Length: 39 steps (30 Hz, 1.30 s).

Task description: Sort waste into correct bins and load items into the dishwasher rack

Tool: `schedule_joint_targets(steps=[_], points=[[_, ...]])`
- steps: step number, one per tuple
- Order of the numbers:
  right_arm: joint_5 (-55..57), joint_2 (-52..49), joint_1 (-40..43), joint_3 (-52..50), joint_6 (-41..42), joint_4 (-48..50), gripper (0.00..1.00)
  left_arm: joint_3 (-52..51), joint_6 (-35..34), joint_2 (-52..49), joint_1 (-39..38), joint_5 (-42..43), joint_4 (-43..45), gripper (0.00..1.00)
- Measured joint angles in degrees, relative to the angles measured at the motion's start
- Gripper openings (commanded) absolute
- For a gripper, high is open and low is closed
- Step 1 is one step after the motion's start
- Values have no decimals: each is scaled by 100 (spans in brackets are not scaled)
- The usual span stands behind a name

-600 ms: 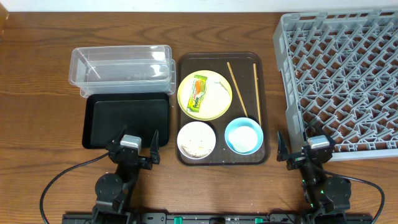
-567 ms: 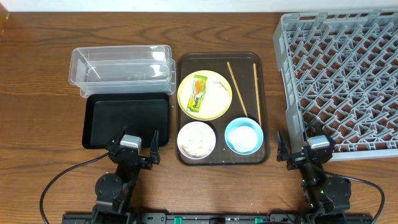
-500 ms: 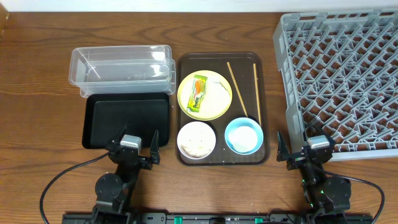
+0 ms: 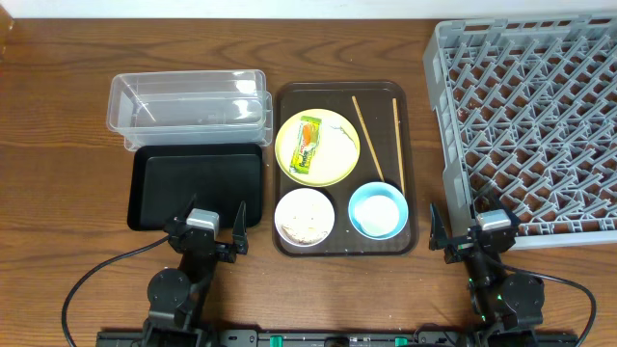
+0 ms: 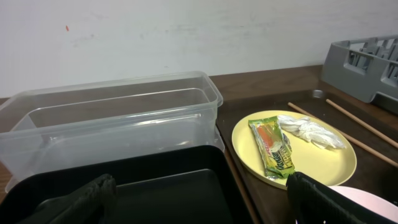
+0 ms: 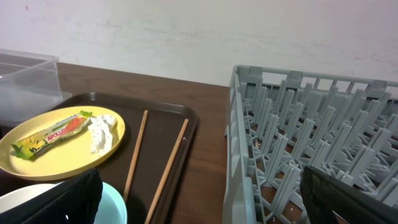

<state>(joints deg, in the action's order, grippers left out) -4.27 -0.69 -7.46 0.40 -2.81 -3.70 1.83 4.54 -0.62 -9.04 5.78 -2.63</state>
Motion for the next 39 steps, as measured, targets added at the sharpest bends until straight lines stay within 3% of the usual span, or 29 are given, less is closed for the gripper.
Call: schedule_joint_targets(steps=[32,39], points=[[-15,0,0,0,13,13,99,0,0,0,0,-17,-2,90],[-651,0,0,33,339,232,99,17,-184,0,0,245,24,90]])
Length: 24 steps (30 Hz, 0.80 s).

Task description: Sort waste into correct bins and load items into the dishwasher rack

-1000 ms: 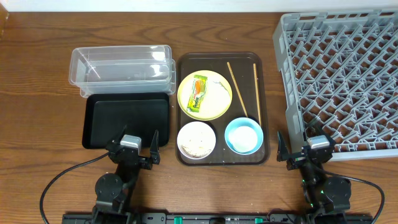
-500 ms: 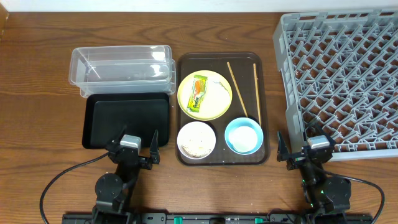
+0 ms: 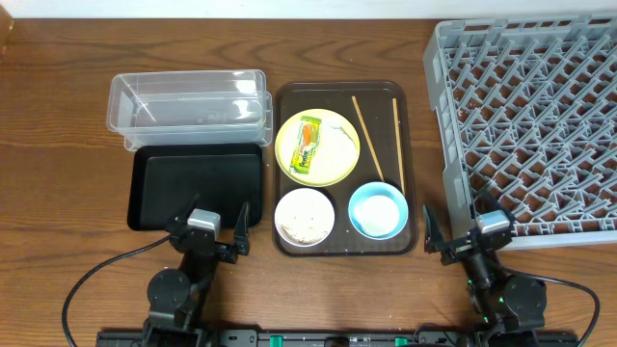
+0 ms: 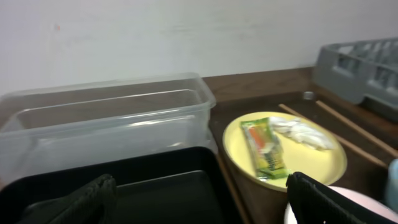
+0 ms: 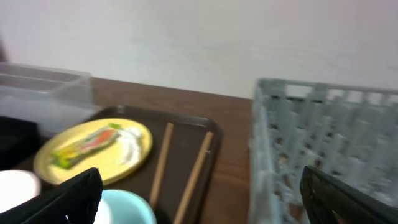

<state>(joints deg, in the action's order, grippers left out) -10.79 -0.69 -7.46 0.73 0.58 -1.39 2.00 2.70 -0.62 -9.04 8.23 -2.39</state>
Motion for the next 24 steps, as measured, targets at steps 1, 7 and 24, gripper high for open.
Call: schedule_joint_targets(steps=[1,7,24], points=[[-101,0,0,42,70,-33,99,24,-72,-2,0,59,-13,90],[-592,-363,0,1200,734,-710,99,1073,-553,-461,0,444,-531,90],[-1215,-5368,0,6024,682,-4865,99,6579,-841,-5652,4,1969,-5080,90]])
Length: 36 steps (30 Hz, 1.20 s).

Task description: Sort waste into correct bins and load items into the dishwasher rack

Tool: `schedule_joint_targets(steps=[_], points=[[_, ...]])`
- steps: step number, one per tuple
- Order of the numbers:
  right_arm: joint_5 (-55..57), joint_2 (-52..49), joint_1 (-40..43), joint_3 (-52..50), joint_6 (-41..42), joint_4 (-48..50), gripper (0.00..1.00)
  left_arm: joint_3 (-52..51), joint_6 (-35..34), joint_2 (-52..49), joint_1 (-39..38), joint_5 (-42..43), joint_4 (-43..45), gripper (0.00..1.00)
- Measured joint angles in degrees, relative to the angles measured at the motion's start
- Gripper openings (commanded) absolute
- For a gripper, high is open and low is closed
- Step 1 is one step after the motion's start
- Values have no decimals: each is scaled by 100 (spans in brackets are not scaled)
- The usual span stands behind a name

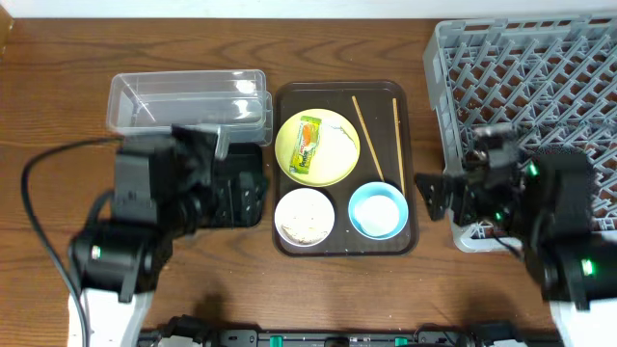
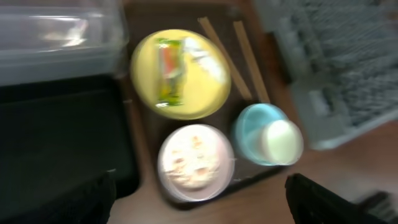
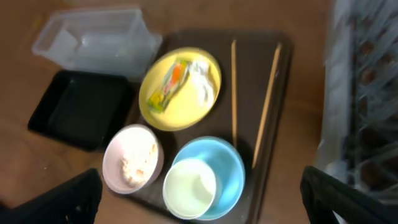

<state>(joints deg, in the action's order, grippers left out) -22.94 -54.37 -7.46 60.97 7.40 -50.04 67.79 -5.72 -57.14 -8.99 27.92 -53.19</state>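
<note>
A brown tray holds a yellow plate with a green-orange wrapper and a crumpled white tissue. Beside the plate lie two wooden chopsticks. At the tray's front stand a pink bowl with food scraps and a blue bowl; a pale green cup sits in the blue one. My left gripper hangs open over the black bin. My right gripper hangs open at the grey rack's left edge. Neither holds anything.
A clear plastic bin stands behind the black bin, left of the tray. The left arm covers most of the black bin in the overhead view. A black cable loops over the table at the far left.
Both arms have risen from low at the table's front edge to high above it. Both wrist cameras now look down on the tray. Nothing on the tray has moved.
At first both grippers sat low and open at the table's front edge, facing the bins and the rack. A little later they had barely shifted. Now both are raised over the table, still open and empty, with every object where it was.
</note>
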Motion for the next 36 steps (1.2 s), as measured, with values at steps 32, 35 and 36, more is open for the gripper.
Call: schedule_joint_targets(steps=[32,35,36], points=[[-232,-592,874,166,876,-501,91,140,-1840,-4339,-3818,-1926,2002,26],[-232,-592,874,166,876,-472,91,140,-1836,-4437,-3816,-1932,1978,12],[-232,-592,874,166,876,-468,91,140,-1858,-4430,-3816,-1932,1980,10]])
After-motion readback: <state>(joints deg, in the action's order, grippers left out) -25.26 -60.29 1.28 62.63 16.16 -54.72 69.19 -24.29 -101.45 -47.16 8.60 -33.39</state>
